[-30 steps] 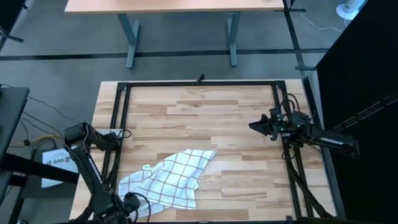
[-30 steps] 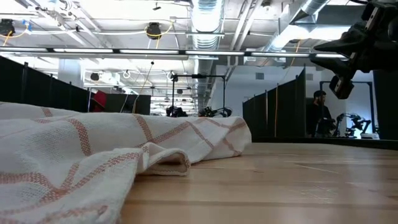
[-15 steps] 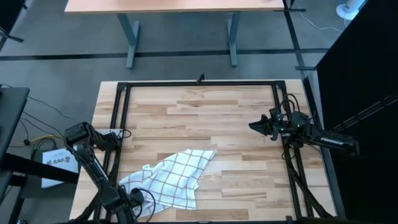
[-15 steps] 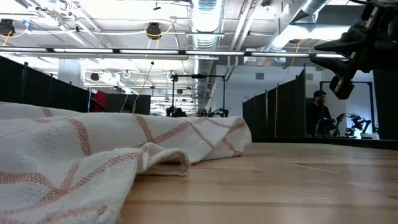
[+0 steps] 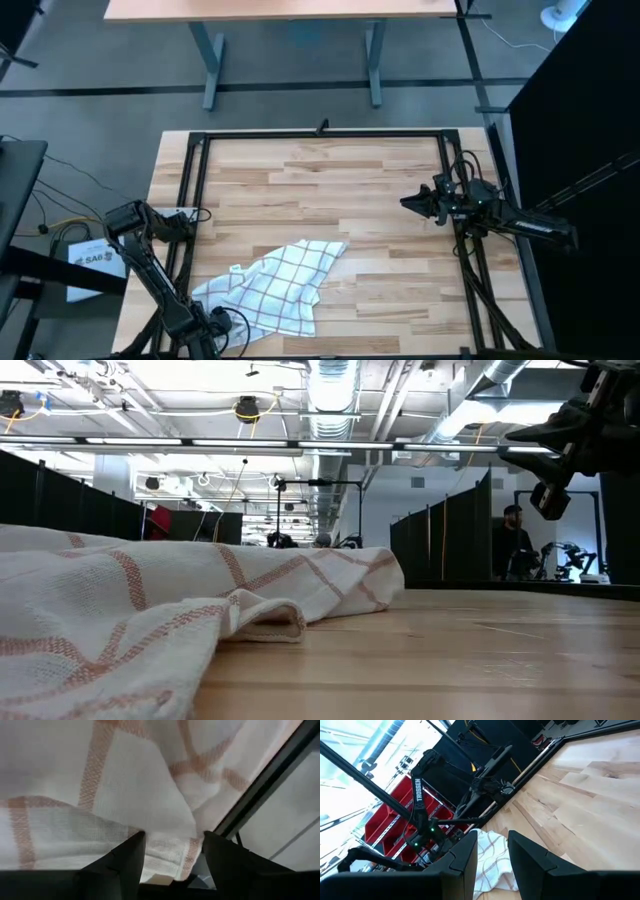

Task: Roll towel
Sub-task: Roll the towel

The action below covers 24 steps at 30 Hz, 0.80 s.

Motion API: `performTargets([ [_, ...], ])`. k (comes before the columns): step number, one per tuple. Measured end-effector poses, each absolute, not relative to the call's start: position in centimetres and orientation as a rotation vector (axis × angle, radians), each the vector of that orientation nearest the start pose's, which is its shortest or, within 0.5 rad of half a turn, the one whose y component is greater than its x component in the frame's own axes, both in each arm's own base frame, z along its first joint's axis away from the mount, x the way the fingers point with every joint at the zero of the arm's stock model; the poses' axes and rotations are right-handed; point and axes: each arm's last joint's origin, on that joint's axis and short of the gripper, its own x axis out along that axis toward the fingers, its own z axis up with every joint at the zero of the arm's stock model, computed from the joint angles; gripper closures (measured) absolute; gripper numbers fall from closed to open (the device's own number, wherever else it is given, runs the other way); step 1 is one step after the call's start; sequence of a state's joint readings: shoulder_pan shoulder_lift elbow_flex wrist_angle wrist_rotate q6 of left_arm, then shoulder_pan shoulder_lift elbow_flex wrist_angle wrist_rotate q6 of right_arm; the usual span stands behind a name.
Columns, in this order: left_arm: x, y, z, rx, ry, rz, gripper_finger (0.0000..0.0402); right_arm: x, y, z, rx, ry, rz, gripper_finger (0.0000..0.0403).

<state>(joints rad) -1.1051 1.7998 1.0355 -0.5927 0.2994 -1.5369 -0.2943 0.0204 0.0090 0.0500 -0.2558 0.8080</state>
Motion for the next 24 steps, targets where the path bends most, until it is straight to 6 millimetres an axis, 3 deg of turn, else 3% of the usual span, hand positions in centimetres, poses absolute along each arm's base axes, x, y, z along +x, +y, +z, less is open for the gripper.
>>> performTargets([
  [7,13.57,-29.09,13.78,-0.548,1.805,0.077,0.0229,9.53,-2.12,17.01,0.803,-0.053,-0.018,0.0305],
  [17,13.55,-29.07,13.77,-0.55,1.813,0.072,0.0353,9.53,-2.13,17.02,0.802,-0.054,-0.019,0.0305],
  [24,13.75,-29.2,13.8,-0.56,1.8,0.042,0.0368,9.53,-2.14,17.01,0.802,-0.054,-0.022,0.0305],
])
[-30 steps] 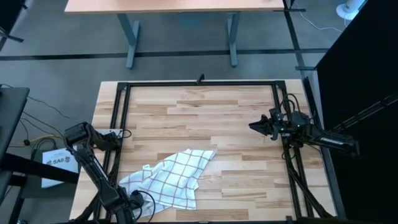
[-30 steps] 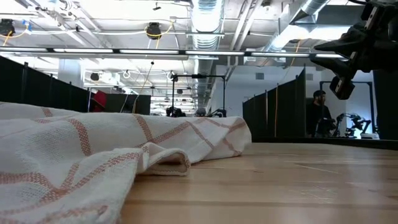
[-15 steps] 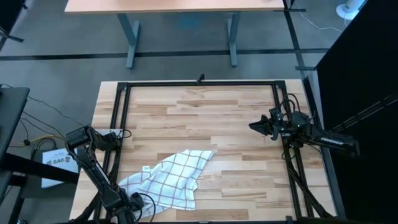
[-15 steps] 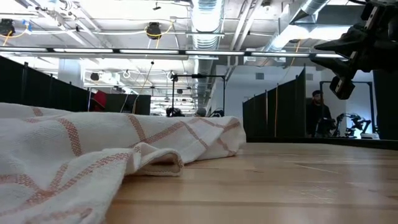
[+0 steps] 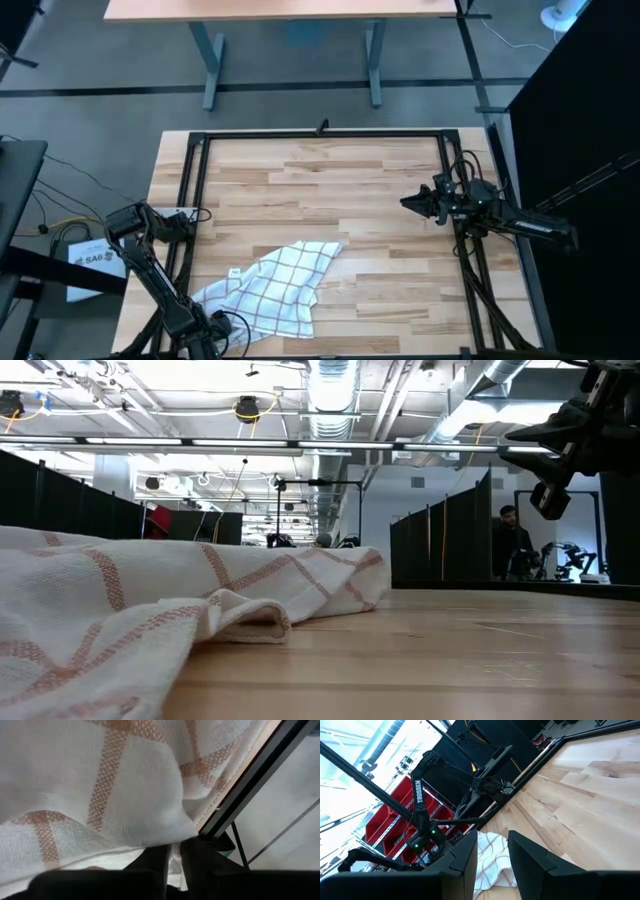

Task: Roll towel
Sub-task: Roll the towel

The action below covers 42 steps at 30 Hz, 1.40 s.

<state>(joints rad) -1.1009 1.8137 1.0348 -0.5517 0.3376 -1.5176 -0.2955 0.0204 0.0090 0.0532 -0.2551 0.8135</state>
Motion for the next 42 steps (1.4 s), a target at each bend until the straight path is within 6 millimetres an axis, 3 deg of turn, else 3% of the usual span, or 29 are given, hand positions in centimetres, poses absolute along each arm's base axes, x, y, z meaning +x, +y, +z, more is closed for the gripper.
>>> performTargets([
  [14,13.8,-29.5,13.9,-0.582,1.826,-0.005,0.0289,9.5,-2.1,17.0,0.802,-0.054,-0.024,0.0305],
  [33,12.9,-29.8,14.0,-0.549,1.897,-0.056,0.029,9.5,-2.1,17.0,0.802,-0.055,-0.025,0.0305],
  [37,12.9,-29.8,14.0,-0.548,1.897,-0.054,0.0313,9.5,-2.1,17.0,0.802,-0.055,-0.025,0.0305],
  [42,12.9,-29.6,14.6,-0.539,1.896,-0.051,0.0386,9.5,-2.1,17.0,0.801,-0.055,-0.025,0.0305],
])
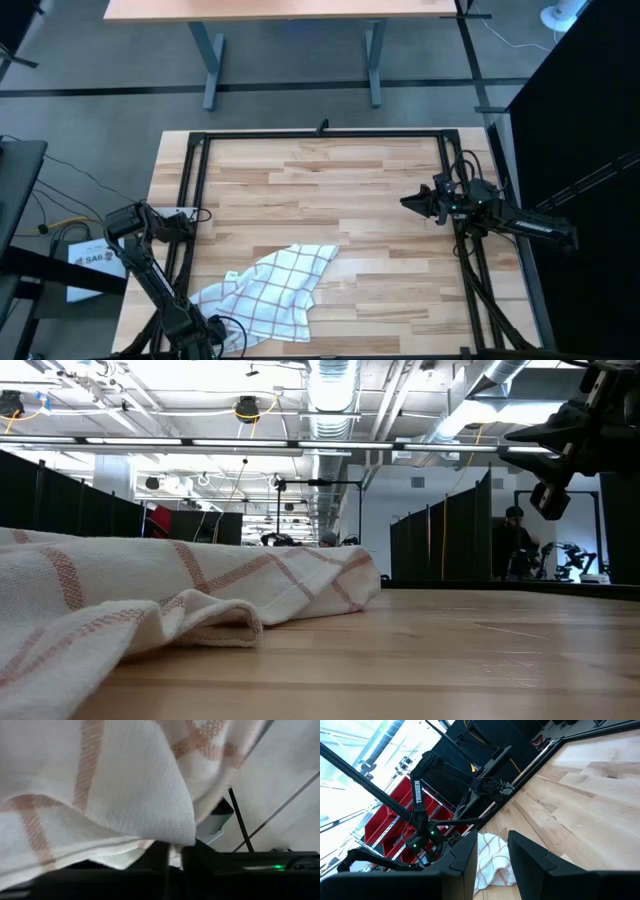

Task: Roll towel
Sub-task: Roll the towel

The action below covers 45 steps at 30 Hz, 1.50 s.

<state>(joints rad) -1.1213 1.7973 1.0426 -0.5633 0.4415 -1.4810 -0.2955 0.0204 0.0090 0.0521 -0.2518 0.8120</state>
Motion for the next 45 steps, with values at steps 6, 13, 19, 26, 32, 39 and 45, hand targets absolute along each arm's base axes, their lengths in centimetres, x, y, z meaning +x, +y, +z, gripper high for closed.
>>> performTargets([
  [6,13.2,-28.3,17.1,-0.528,1.86,0.0,0.04,9.5,-2.1,17.1,0.788,-0.064,-0.014,0.0305],
  [13,14.3,-27.0,18.6,-0.549,1.781,-0.002,0.0401,9.6,-1.6,17.8,0.749,-0.09,0.06,0.0305],
  [19,15.3,-26.1,18.5,-0.522,1.771,-0.005,0.0401,10.4,-1.1,17.3,0.696,-0.011,0.091,0.0305],
  [26,16.1,-25.4,18.5,-0.506,1.751,0.009,0.0401,13.2,-0.5,18.5,0.584,0.112,0.123,0.0305],
  [32,16.4,-25.1,18.4,-0.499,1.72,0.035,0.0401,18.6,1.3,21.8,0.426,0.284,0.215,0.0307],
  [39,15.8,-24.7,18.3,-0.454,1.729,0.119,0.0401,25.4,5.0,21.6,0.527,0.56,0.38,0.0323],
  [45,15.9,-24.5,18.2,-0.417,1.642,0.178,0.0401,27.7,9.3,18.4,0.801,0.81,0.461,0.0315],
])
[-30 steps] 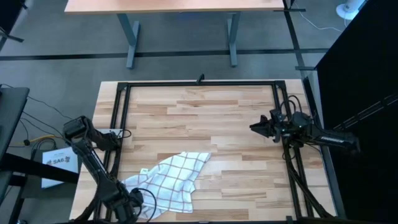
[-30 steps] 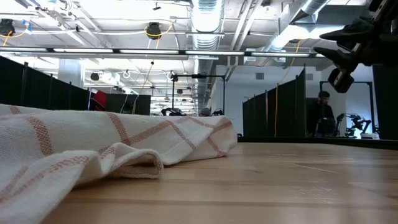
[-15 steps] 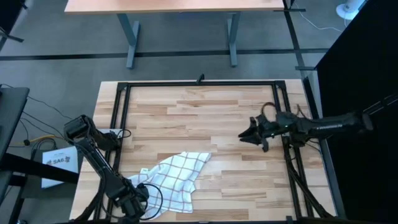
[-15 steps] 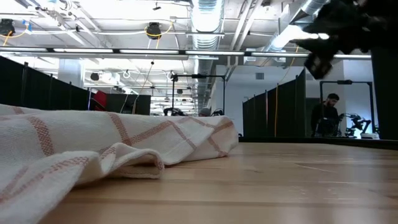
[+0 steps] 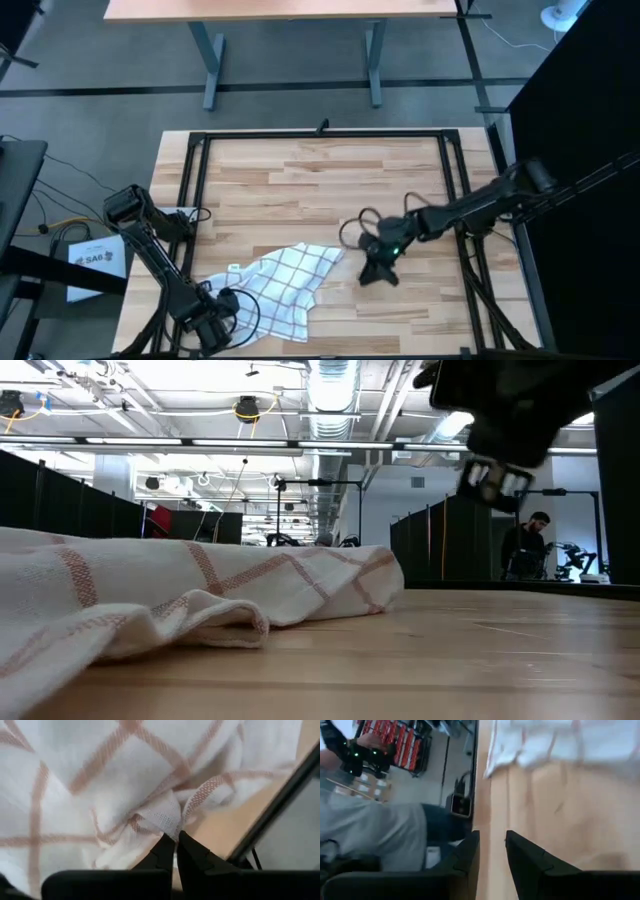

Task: Roll towel
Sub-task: Roll the towel

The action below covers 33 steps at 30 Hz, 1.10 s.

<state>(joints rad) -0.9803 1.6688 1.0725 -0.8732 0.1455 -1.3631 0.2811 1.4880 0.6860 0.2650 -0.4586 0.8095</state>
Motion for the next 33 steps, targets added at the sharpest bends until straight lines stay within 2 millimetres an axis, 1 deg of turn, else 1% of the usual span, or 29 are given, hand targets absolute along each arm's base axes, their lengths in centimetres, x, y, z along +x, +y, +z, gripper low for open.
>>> performTargets([
  [2,16.0,-24.5,18.2,-0.408,1.613,0.187,0.0401,28.4,10.5,18.0,0.897,0.812,0.46,0.0301],
  [4,16.1,-24.4,18.2,-0.387,1.587,0.181,0.0401,29.5,11.7,18.1,0.982,0.76,0.446,0.0285],
  [6,16.1,-24.4,18.2,-0.356,1.556,0.174,0.0401,30.6,12.7,18.1,1.054,0.695,0.391,0.0269],
  [9,16.2,-24.3,18.2,-0.304,1.526,0.156,0.0401,32.4,14.2,17.9,1.111,0.641,0.32,0.0253],
  [11,16.2,-24.0,18.2,-0.26,1.516,0.156,0.0401,33.8,15.4,17.6,1.146,0.644,0.28,0.0248],
  [16,16.5,-23.3,18.1,-0.19,1.498,0.18,0.0402,36.3,18.4,15.7,1.189,0.712,0.19,0.0252],
  [19,16.6,-23.3,18.1,-0.169,1.487,0.165,0.0402,36.9,19.8,14.4,1.2,0.789,0.114,0.0254],
  [22,16.7,-23.3,18.1,-0.149,1.472,0.151,0.0402,37.1,21.1,13.7,1.205,0.851,0.05,0.0255],
  [26,16.7,-23.3,18.1,-0.128,1.464,0.137,0.0402,37.0,21.8,14.1,1.187,0.909,-0.031,0.0255],
  [28,16.7,-23.3,18.1,-0.121,1.459,0.136,0.0402,37.0,21.7,14.4,1.165,0.921,-0.091,0.0255],
  [33,16.8,-23.3,18.1,-0.109,1.442,0.129,0.0402,38.0,21.5,15.4,1.167,0.913,-0.117,0.0255],
])
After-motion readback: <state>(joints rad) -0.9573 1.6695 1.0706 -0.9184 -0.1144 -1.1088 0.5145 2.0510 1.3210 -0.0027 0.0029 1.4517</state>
